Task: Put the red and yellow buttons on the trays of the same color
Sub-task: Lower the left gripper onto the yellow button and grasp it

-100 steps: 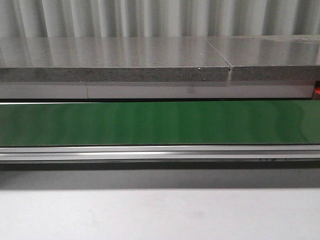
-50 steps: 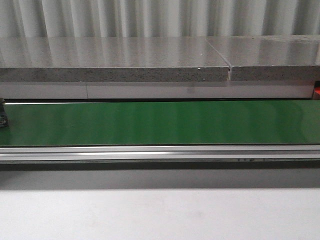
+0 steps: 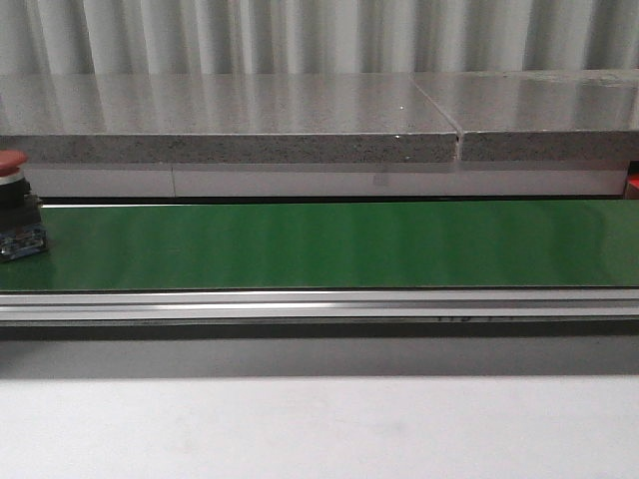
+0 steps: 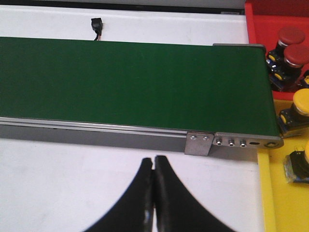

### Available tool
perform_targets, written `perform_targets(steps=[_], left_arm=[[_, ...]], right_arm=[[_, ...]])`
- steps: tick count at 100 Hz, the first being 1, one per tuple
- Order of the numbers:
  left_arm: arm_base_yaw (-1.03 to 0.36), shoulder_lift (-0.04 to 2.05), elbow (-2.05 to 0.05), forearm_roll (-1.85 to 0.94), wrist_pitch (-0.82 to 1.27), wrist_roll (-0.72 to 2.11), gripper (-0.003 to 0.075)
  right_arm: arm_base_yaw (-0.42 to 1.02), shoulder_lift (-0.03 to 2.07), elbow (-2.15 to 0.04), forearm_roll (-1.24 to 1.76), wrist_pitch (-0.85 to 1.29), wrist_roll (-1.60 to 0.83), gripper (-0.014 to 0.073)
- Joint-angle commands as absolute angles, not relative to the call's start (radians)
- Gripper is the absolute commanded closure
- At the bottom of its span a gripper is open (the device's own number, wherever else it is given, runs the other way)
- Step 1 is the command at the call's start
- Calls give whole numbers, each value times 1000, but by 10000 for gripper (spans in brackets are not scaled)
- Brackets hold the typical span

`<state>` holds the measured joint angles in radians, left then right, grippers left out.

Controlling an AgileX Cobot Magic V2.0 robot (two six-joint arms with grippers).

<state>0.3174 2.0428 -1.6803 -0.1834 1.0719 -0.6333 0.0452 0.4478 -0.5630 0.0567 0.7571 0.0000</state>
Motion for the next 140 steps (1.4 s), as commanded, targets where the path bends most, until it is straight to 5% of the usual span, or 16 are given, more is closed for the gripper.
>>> perform_targets(steps=[1,54,90,140], left_arm=[[326,1997,-1710,-211,1030,-651,231],[340,2055,-1710,-252,1023,-651,248],[340,2053,-1713,-254,1035,-619,538],[344,1930,-1726,-212,1137,-179,543]], right_arm=[[48,453,-587,52,692,-7,647],[48,453,-587,52,692,-7,647],[48,453,-587,52,692,-7,647],[48,453,-587,52,692,-7,647]])
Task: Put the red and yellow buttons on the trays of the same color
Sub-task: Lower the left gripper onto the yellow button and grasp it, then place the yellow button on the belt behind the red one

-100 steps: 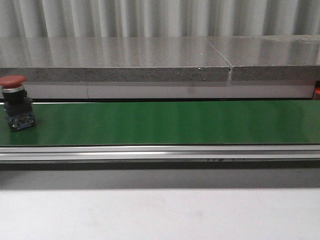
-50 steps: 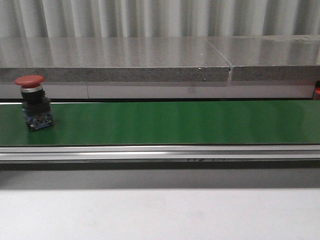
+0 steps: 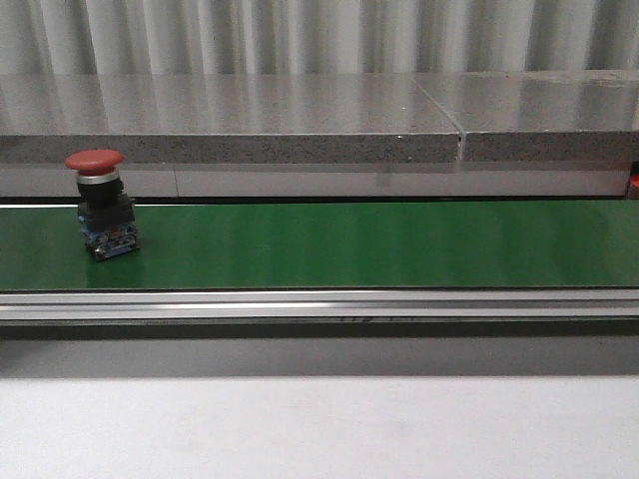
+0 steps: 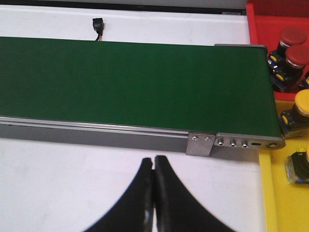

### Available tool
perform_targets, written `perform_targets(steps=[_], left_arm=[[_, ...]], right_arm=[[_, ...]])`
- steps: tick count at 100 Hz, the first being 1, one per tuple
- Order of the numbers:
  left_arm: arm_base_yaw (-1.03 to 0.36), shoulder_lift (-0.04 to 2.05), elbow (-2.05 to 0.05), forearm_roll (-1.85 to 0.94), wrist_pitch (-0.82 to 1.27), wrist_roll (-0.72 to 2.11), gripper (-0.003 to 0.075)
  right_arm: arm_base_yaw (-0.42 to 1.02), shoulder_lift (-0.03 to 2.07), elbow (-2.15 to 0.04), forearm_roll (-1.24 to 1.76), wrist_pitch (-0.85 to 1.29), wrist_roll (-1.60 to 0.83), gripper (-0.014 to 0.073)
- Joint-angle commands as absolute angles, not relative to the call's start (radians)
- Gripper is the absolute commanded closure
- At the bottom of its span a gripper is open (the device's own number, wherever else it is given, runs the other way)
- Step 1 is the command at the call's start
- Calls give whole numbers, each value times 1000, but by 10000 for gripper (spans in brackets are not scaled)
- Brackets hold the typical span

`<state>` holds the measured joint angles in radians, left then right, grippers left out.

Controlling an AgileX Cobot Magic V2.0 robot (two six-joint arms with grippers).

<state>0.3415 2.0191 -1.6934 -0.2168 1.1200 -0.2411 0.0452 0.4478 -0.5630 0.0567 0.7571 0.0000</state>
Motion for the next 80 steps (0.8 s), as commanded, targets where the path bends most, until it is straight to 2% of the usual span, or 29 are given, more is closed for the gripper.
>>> perform_targets(steps=[1,21,35,80], left_arm=[[344,1925,-1726,-210,1140,-174,543],[344,1868,-1728,-188,1267,-29,543],[340,1817,-1713,-189,1272,52,543],[256,1622,-1430,-227,1246,126,543]], right_arm=[[48,453,-587,52,692,-7,647],[48,453,-587,52,692,-7,647],[48,453,-587,52,692,-7,647],[48,453,-587,52,692,-7,647]])
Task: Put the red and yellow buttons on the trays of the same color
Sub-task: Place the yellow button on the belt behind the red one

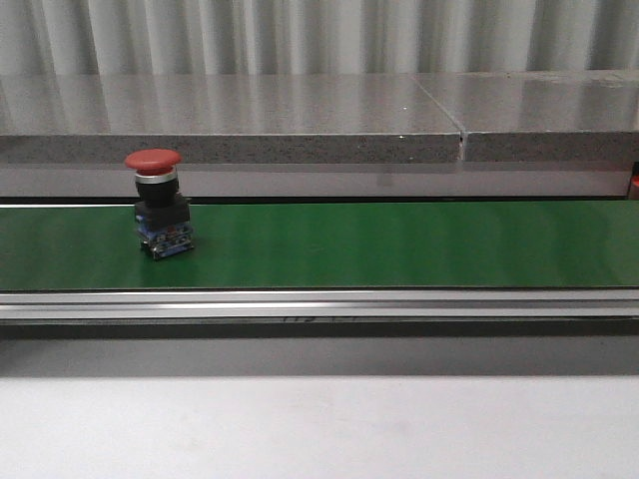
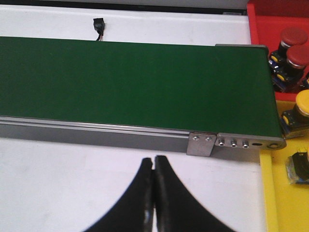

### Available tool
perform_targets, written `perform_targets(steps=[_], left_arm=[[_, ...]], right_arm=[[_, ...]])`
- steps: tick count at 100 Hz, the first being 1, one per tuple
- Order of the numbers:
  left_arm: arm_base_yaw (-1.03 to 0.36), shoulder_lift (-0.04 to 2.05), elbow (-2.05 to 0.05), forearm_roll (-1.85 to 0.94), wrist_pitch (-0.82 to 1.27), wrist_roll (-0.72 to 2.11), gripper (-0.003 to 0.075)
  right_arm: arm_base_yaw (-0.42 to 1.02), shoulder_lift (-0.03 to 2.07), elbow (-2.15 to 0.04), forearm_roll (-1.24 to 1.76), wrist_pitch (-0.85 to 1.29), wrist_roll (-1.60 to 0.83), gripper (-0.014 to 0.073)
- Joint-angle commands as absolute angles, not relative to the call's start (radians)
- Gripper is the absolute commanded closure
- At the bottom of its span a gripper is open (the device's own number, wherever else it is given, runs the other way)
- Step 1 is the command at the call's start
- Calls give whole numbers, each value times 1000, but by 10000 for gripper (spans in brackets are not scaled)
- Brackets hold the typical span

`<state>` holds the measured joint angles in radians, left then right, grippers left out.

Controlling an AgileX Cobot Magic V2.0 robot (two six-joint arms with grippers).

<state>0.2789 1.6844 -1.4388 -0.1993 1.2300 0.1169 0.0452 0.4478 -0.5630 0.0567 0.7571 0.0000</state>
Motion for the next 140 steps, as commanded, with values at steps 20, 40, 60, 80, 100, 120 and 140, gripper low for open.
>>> perform_targets(steps=[20,40,60,80,100,120,140], left_arm=[[198,1617,-1371,-227,1194,126,543],[177,1617,-1361,-229,1176,126,536],[177,1617,-1364,-243,1129,126,278],[177,1608,-1364,-275,1049,126,159],[162,1541,-1364,-275,968,140,225],[83,1449,-1364,-253,946,205,483],[-6,1352,-1347,-224,901,205,741]], right_arm=[[48,453,-587,52,692,-7,647],[48,453,-587,52,692,-7,647],[48,453,-587,52,692,-7,647],[48,453,-587,52,692,-7,647],[48,453,-587,52,692,-7,647],[48,453,-587,52,692,-7,647],[48,453,-587,52,692,-7,647]])
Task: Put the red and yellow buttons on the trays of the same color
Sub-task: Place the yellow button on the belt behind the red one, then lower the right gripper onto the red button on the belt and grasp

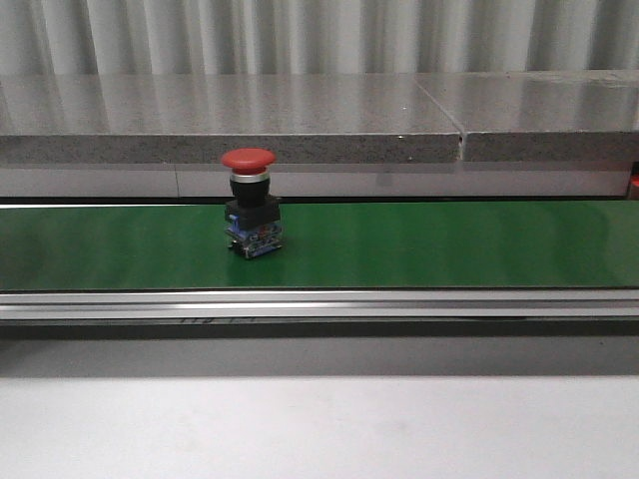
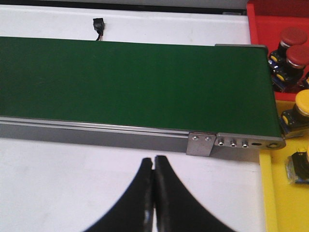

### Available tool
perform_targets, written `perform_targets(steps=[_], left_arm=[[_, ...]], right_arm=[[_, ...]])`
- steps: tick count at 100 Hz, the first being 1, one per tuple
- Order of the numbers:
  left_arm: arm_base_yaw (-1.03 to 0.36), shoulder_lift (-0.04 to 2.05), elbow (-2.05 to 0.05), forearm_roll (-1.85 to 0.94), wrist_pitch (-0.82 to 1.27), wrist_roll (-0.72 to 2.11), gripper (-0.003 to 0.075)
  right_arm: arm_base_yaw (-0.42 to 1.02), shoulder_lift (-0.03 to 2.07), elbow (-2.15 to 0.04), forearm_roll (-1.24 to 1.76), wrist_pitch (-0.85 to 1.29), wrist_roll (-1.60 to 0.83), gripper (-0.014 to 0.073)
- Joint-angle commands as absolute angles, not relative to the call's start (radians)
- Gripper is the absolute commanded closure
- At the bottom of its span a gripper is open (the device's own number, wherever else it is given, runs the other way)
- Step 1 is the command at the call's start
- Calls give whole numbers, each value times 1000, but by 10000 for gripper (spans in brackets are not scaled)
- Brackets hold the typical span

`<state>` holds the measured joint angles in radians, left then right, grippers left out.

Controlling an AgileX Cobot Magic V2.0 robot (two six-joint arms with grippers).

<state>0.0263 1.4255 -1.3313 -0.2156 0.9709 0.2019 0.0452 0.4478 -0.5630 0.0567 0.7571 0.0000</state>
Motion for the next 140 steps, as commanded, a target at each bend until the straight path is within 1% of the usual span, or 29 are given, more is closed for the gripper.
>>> perform_targets(steps=[1,13,31,72,93,110,127,140], left_arm=[[-11,1344,-1343,-221,894,205,741],[-62,1275,-1294,-172,817,205,741],[-123,1152,-1161,-107,688,203,741],[-130,829,-810,-132,424,194,741],[-130,685,-676,-135,420,194,741],[-130,598,-613,-163,420,194,741],[-130,566,-595,-165,422,194,741],[-130,564,-595,-159,420,194,741]], right_arm=[[48,453,-587,52,692,-7,647],[48,453,-587,52,692,-7,647],[48,453,-587,52,692,-7,647],[48,453,-587,52,692,-7,647],[48,453,-587,52,692,-7,647],[48,453,-587,53,669,-7,647],[48,457,-599,50,624,-7,647],[49,502,-664,47,650,-7,647]])
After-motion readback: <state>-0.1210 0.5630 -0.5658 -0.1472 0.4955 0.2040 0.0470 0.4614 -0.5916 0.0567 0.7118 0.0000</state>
